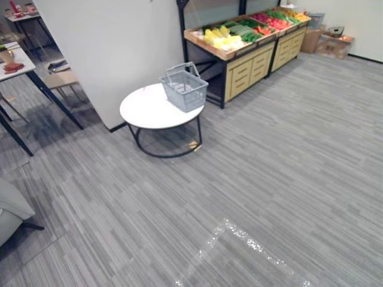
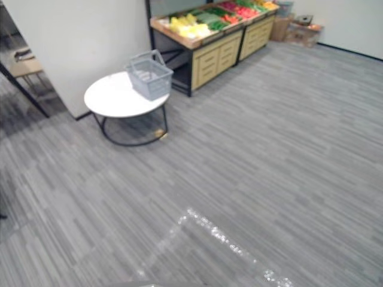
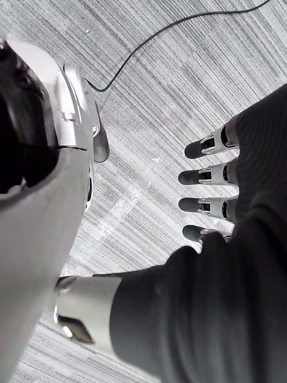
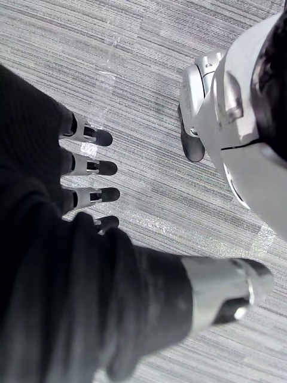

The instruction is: Pick vegetable in the basket

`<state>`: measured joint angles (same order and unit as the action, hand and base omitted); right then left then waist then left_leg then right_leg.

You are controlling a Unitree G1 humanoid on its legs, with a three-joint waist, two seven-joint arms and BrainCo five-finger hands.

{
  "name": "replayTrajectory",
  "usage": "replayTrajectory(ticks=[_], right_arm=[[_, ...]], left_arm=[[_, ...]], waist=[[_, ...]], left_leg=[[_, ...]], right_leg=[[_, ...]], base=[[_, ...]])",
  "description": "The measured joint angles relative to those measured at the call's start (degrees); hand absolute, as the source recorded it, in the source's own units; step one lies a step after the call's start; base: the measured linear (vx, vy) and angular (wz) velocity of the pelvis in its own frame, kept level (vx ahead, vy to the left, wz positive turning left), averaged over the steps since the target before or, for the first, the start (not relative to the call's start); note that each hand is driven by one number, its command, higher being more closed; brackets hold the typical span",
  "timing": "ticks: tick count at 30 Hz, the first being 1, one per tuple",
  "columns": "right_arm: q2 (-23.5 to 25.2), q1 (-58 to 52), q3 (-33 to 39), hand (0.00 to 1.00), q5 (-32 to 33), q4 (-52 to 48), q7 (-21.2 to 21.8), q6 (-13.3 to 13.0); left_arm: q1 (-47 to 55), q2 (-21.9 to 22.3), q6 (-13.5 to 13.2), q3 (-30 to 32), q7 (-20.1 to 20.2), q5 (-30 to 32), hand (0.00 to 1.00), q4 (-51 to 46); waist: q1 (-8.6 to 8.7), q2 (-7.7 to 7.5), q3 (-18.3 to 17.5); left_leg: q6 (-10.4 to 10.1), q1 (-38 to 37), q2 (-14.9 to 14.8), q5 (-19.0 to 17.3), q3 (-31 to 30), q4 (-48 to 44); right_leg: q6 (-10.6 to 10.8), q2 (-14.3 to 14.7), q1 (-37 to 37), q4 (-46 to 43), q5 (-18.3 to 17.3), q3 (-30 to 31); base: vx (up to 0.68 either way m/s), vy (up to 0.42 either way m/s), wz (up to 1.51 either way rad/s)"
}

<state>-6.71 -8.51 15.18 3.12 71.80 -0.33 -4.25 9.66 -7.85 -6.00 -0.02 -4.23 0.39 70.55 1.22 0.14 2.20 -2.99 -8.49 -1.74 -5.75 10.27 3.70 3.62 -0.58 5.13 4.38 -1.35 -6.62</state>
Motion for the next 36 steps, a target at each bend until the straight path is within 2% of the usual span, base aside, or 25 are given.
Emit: replayTrajectory(ticks=[5,8,13,16,20,26,31,33,34,35,36], right_arm=[[0.27,0.63,-0.07,0.00,-0.87,-1.03,-2.86,-0.23],[0.53,0.62,-1.88,0.00,-0.39,-4.21,-4.40,-1.65],[0.86,1.68,-5.13,0.00,-0.37,-10.97,-5.58,-5.04],[0.56,3.04,-6.34,0.00,-0.36,-13.07,-5.55,-6.25],[0.02,5.28,-6.77,0.00,-0.36,-13.23,-5.47,-6.27],[-1.15,7.45,-6.63,0.00,-0.35,-12.92,-5.62,-6.19],[-1.28,8.19,-6.38,0.00,-0.23,-12.24,-5.79,-5.96],[-1.25,6.88,-5.89,0.00,0.80,-11.58,-6.07,-5.96],[-1.29,6.02,-5.40,0.00,1.49,-11.50,-6.30,-5.95],[-1.23,5.85,-5.48,0.00,1.73,-11.46,-6.57,-5.94],[-1.15,5.96,-5.59,0.00,1.91,-11.46,-6.58,-5.94]], left_arm=[[-1.00,-0.80,-0.99,-2.57,-2.86,1.85,0.00,-1.55],[-1.11,-0.99,-1.69,-2.40,-5.12,2.12,0.00,-4.19],[-2.49,-1.00,-6.31,-3.54,-8.08,2.11,0.00,-12.19],[-4.15,-1.08,-7.95,-4.26,-8.45,2.11,0.00,-14.98],[-6.38,-1.09,-8.31,-4.43,-8.84,2.01,0.00,-15.80],[-9.95,-1.13,-7.68,-3.81,-10.51,2.12,0.00,-11.16],[-10.44,-1.19,-5.65,-0.55,-11.52,1.97,0.00,-8.86],[-9.65,-0.99,-5.15,1.10,-11.67,1.95,0.00,-8.46],[-8.37,-0.44,-5.03,2.85,-11.65,1.94,0.00,-8.12],[-7.14,0.24,-5.04,5.06,-11.63,1.94,0.00,-7.91],[-6.49,0.72,-4.83,6.69,-11.58,1.94,0.00,-7.76]], waist=[[-0.01,-0.12,-0.08],[0.05,-0.34,-0.06],[0.10,-0.58,-0.20],[0.15,-0.57,-0.20],[0.17,-0.36,0.17],[0.31,0.52,4.14],[0.53,0.72,7.20],[0.86,0.72,7.37],[0.31,1.39,7.67],[0.04,1.54,7.78],[0.18,1.44,8.03]], left_leg=[[-0.02,0.25,-0.01,-0.01,-0.05,-0.20],[-0.01,0.67,-0.06,-0.01,0.13,-0.32],[0.02,1.94,-0.08,-0.03,0.13,-1.03],[0.02,2.24,-0.09,-0.03,0.12,-1.23],[-0.01,3.16,-0.07,-0.06,0.14,-1.77],[-0.04,4.99,-0.10,-0.06,0.00,-4.38],[-0.01,7.97,0.08,-0.03,-1.23,-6.92],[-1.79,10.96,-0.87,-2.91,-2.04,-12.19],[-2.69,13.41,-2.84,-5.56,-1.69,-18.58],[-2.84,16.23,-4.14,-6.18,-1.29,-25.31],[-1.66,18.98,-4.87,-5.39,-1.22,-31.56]], right_leg=[[0.00,0.00,-0.18,-0.08,0.00,0.00],[-0.01,0.03,-0.99,-0.46,0.00,0.26],[-0.19,0.00,-1.91,-0.74,0.14,0.34],[-0.20,0.00,-2.13,-0.74,0.17,0.33],[-0.21,-0.10,-3.18,-1.54,0.18,0.53],[-0.21,-0.60,-5.68,-5.54,0.08,0.26],[-2.19,-1.78,-11.39,-14.77,-4.53,-1.24],[-3.37,-2.02,-12.82,-17.87,-7.65,-3.02],[-4.11,-1.02,-12.72,-18.79,-8.68,-3.24],[-4.59,-0.37,-12.29,-18.86,-8.97,-3.17],[-5.08,-0.40,-12.01,-19.38,-9.28,-3.41]], base=[[-0.01,-0.014,0.00],[-0.05,-0.032,-0.04],[-0.02,-0.020,0.00],[0.00,-0.010,0.00],[0.00,-0.010,-0.02],[-0.05,-0.007,0.01],[-0.12,-0.055,0.12],[-0.09,-0.114,0.35],[-0.07,-0.132,0.08],[-0.05,-0.139,-0.01],[-0.03,-0.147,-0.06]])
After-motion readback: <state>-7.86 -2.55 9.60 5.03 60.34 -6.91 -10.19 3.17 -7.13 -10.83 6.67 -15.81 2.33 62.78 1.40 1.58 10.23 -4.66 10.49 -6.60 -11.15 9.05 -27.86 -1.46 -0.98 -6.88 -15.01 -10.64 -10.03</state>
